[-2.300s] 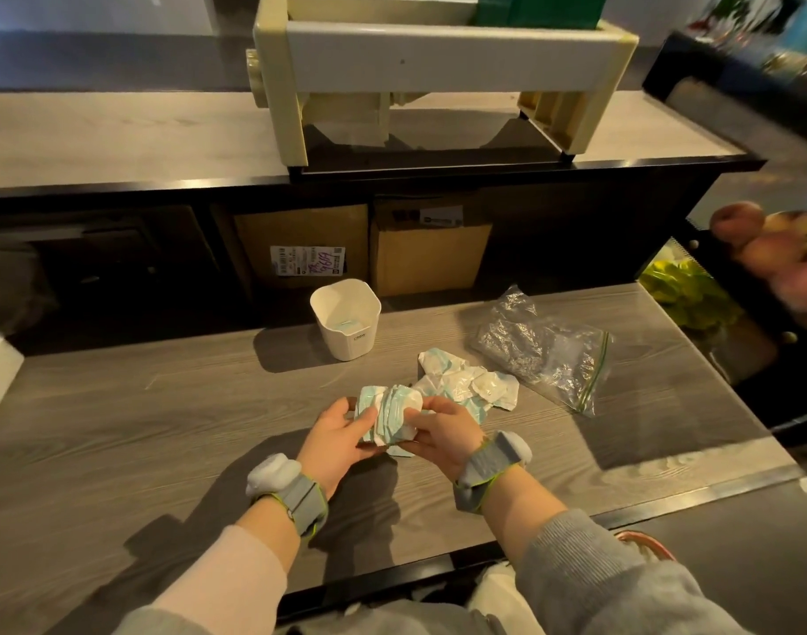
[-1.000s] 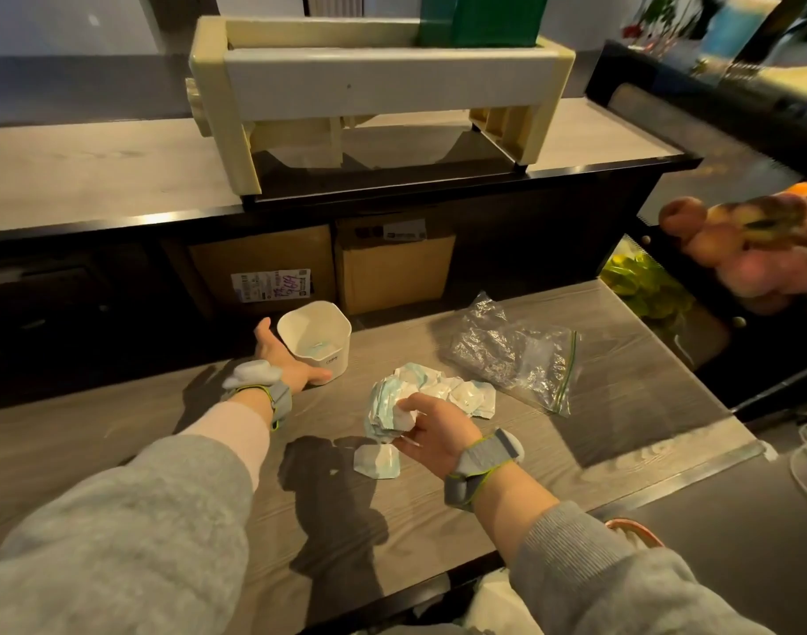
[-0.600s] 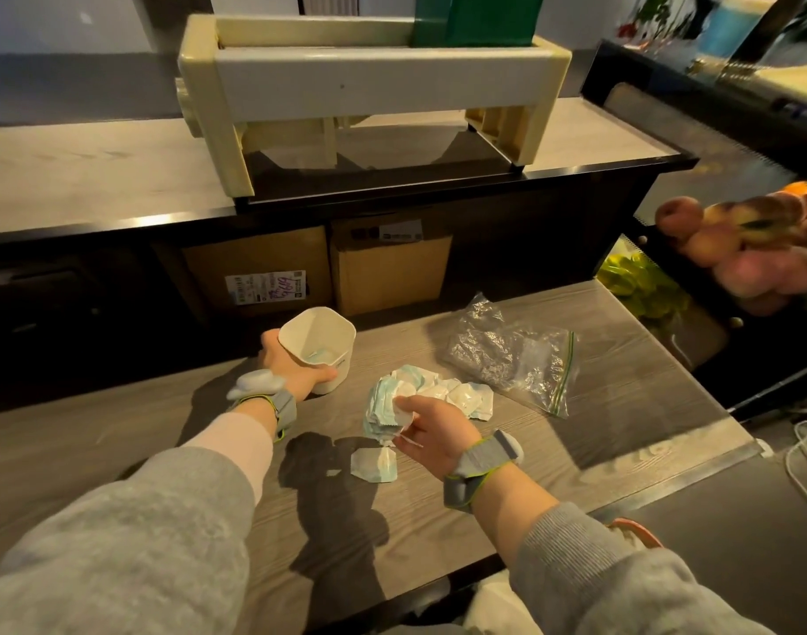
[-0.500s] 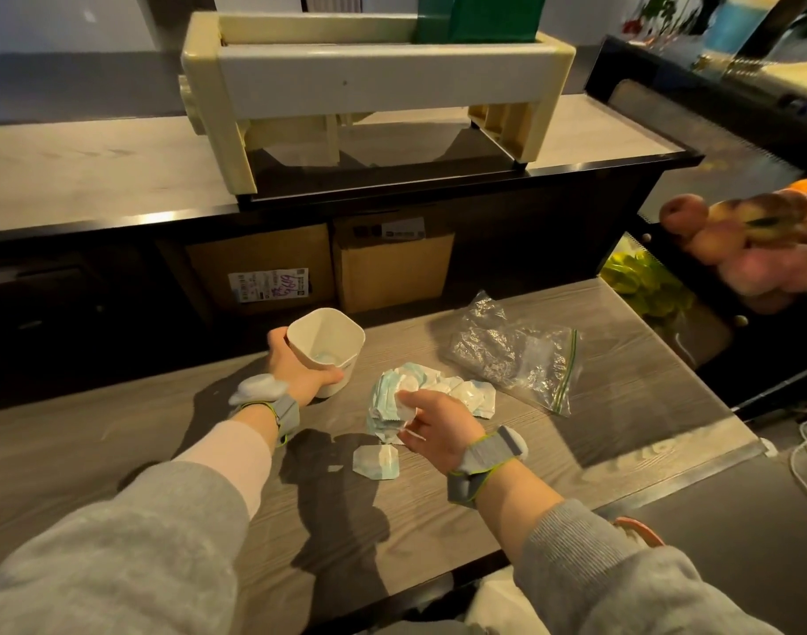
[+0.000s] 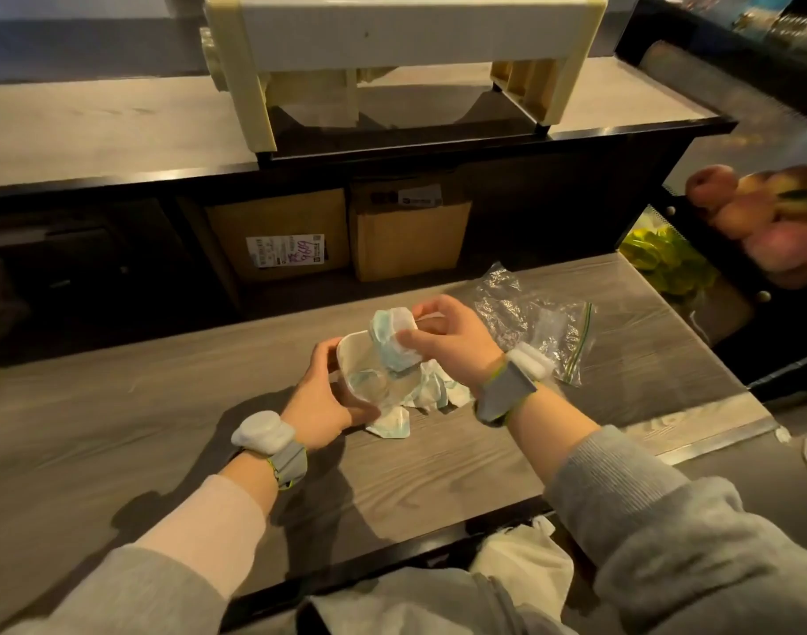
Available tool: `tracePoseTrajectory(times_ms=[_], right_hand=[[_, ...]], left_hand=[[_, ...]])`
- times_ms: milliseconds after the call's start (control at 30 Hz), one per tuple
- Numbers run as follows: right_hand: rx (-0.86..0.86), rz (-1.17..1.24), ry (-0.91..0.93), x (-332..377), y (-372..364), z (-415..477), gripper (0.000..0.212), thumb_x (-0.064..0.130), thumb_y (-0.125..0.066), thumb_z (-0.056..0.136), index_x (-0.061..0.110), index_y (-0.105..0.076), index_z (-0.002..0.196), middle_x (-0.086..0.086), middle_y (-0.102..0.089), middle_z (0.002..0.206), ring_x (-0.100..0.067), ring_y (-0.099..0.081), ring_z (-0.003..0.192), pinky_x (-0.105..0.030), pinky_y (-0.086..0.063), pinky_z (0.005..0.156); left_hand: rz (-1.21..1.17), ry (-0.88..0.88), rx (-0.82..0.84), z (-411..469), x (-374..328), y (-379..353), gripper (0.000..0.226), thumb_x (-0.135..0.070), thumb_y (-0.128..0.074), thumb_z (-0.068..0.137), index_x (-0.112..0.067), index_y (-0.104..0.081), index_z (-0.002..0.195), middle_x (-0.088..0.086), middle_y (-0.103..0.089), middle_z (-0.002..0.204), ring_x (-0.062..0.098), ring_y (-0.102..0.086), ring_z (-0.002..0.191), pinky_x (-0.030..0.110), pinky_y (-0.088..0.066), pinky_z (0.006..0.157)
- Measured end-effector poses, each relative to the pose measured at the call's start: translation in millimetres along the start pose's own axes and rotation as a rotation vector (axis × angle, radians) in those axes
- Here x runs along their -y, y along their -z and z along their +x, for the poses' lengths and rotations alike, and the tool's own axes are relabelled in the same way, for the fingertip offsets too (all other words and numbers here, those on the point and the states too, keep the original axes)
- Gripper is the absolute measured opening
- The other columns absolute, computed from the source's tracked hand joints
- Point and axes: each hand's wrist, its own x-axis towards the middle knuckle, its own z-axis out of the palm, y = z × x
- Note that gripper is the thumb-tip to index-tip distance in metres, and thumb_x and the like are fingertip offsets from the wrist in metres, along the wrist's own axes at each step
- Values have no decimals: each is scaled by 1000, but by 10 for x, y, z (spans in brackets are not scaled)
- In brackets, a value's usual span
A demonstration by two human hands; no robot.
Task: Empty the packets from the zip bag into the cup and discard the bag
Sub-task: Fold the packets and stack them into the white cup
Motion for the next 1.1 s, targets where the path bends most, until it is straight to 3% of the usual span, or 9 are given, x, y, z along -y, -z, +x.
tracePoseTrajectory(times_ms=[100, 200, 300, 400, 633, 733, 833, 1000, 1100], right_hand=[[121, -476, 163, -30, -24, -33, 28, 27, -72, 77, 21, -59, 101, -1, -69, 91, -17, -66, 81, -34, -57, 75], [284, -880, 308, -105, -65, -66, 31, 35, -64, 82, 25, -54, 109, 2, -68, 100, -18, -64, 89, -31, -54, 77], [388, -1141, 392, -223, -162, -64, 32, 31, -57, 86, 22, -49, 115, -5, -69, 99, -27, -65, 88, -36, -54, 75], [453, -1317, 429, -338, -261, -40, 35, 24, -54, 85, 19, -47, 119, -10, -68, 100, -32, -65, 88, -38, -54, 73], [532, -1366, 436, -501, -303, -27, 31, 22, -57, 83, 18, -48, 112, -4, -64, 103, -28, -63, 91, -33, -48, 67], [483, -1362, 500, -555, -313, -44, 28, 20, -59, 80, 18, -50, 106, -5, -64, 100, -29, -64, 87, -30, -41, 63], [452, -1372, 499, -535, -332, -67, 27, 19, -59, 80, 19, -53, 106, -5, -64, 101, -29, -64, 88, -32, -45, 66], [423, -1395, 455, -445, -374, -115, 25, 24, -56, 86, 22, -56, 111, -3, -65, 107, -28, -62, 97, -34, -47, 73], [413, -1413, 441, -390, -362, -118, 27, 25, -54, 87, 21, -54, 114, -4, -65, 106, -28, -62, 95, -34, -49, 71]], left_hand=[[-29, -9, 14, -150, 40, -88, 101, -38, -93, 46, -50, -33, 126, -28, -50, 123, -11, -50, 110, 13, -44, 85], [-79, 3, 36, -230, 68, -168, 104, -38, -94, 44, -48, -35, 128, -22, -54, 126, -6, -55, 111, 10, -47, 82], [-88, -11, 65, -295, 69, -254, 102, -31, -94, 47, -43, -38, 130, -21, -56, 125, -11, -56, 108, 4, -47, 76], [-64, -44, 91, -358, 59, -329, 97, -28, -93, 51, -41, -39, 130, -24, -56, 123, -15, -54, 109, 3, -46, 80], [-39, -57, 128, -404, 51, -339, 97, -29, -92, 52, -43, -38, 131, -24, -56, 122, -8, -54, 115, 17, -49, 91], [-34, -42, 131, -405, 43, -327, 97, -32, -92, 51, -45, -37, 130, -22, -56, 123, -12, -53, 111, 8, -48, 85], [-20, -38, 129, -404, 39, -324, 98, -36, -92, 50, -46, -36, 130, -24, -55, 122, -16, -52, 110, 1, -45, 78], [-31, -31, 118, -410, 48, -316, 97, -36, -92, 52, -49, -35, 129, -26, -55, 122, -11, -52, 115, 12, -47, 88], [-64, -31, 107, -412, 60, -296, 95, -35, -92, 52, -51, -36, 127, -25, -58, 119, -9, -58, 108, 10, -50, 82]])
